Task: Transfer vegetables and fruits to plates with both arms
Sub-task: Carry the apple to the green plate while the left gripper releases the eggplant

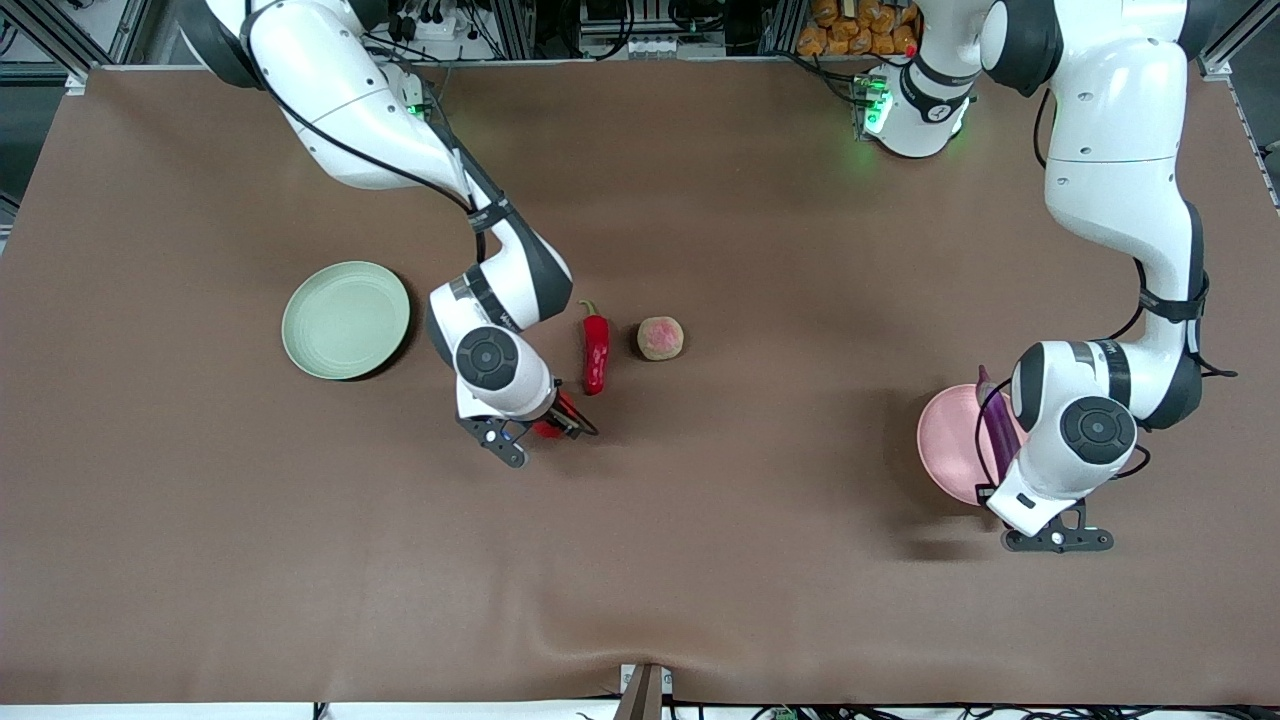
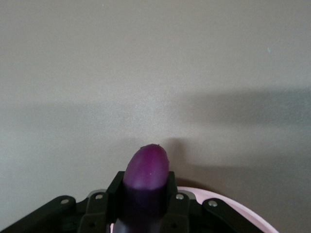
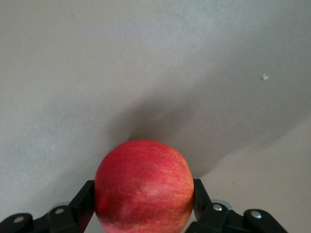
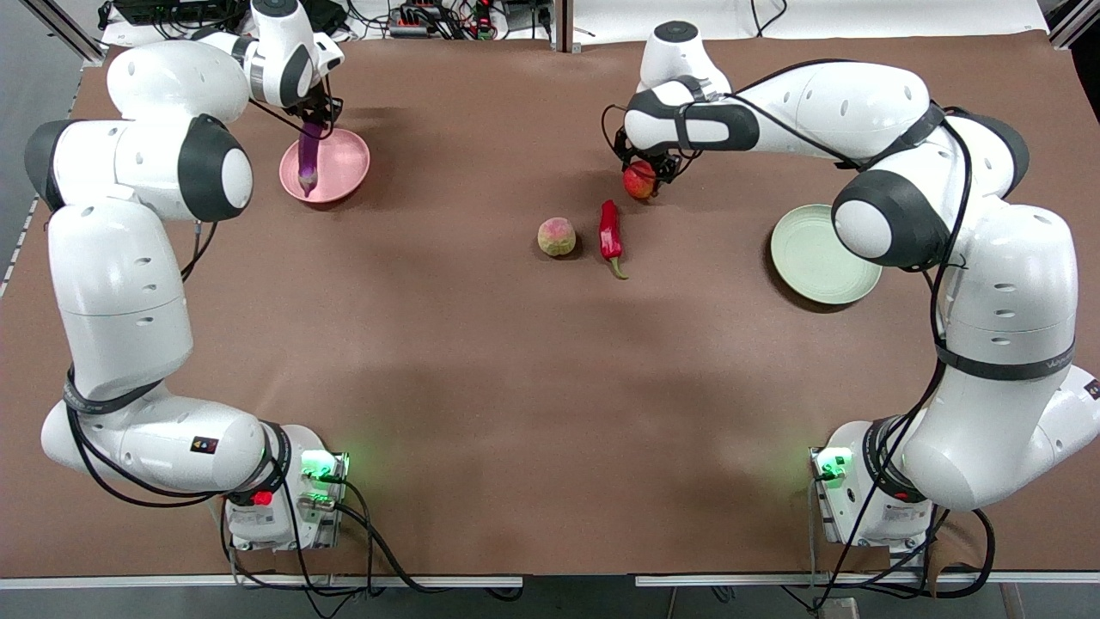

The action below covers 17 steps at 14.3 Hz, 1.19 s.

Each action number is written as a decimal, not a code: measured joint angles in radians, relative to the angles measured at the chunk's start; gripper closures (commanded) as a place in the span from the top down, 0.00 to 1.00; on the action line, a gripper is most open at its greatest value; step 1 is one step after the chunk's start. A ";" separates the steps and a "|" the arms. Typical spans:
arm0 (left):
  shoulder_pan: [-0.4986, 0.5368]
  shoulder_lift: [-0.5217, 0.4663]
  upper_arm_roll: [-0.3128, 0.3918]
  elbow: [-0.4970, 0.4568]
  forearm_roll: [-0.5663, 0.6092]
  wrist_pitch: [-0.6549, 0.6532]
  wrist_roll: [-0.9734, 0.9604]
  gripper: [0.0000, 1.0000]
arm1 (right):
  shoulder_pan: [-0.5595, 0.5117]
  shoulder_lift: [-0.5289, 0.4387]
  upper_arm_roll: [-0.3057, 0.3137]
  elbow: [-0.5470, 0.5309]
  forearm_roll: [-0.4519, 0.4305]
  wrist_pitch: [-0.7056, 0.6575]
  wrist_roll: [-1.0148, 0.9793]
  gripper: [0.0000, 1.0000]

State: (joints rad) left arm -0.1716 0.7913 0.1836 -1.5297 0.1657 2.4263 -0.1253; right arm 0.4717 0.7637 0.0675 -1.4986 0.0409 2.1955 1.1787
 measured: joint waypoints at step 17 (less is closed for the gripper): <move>-0.006 -0.084 -0.033 0.007 0.000 0.004 -0.011 1.00 | -0.554 -0.481 -0.015 -0.545 0.001 -0.315 -1.122 1.00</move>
State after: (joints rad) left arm -0.1775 0.7075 0.1510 -1.5231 0.1652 2.4303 -0.1362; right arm -0.0819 0.2831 0.0526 -2.0436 0.0415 1.8804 0.0571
